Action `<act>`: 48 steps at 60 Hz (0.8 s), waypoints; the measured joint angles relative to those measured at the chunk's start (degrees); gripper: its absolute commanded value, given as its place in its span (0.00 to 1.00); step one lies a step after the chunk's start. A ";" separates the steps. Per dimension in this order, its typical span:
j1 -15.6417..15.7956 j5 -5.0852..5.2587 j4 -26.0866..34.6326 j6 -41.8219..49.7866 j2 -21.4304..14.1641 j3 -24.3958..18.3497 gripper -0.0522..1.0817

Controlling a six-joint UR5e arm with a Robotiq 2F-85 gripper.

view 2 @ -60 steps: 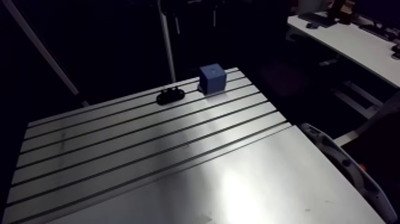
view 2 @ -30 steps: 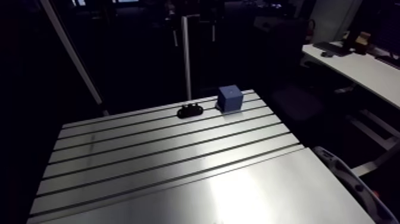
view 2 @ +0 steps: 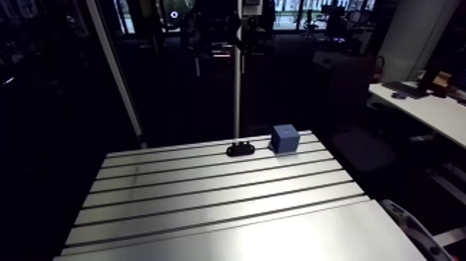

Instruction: Pick up the M10 bolt and insert it into the hex recess until seated.

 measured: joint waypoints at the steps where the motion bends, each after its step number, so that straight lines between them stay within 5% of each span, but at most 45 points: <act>1: 0.12 0.25 0.08 0.15 -0.20 0.08 0.05; 13: 0.84 1.48 0.98 0.94 -1.98 0.22 0.05; 48: 5.62 0.06 6.16 -0.17 -2.84 -3.15 0.05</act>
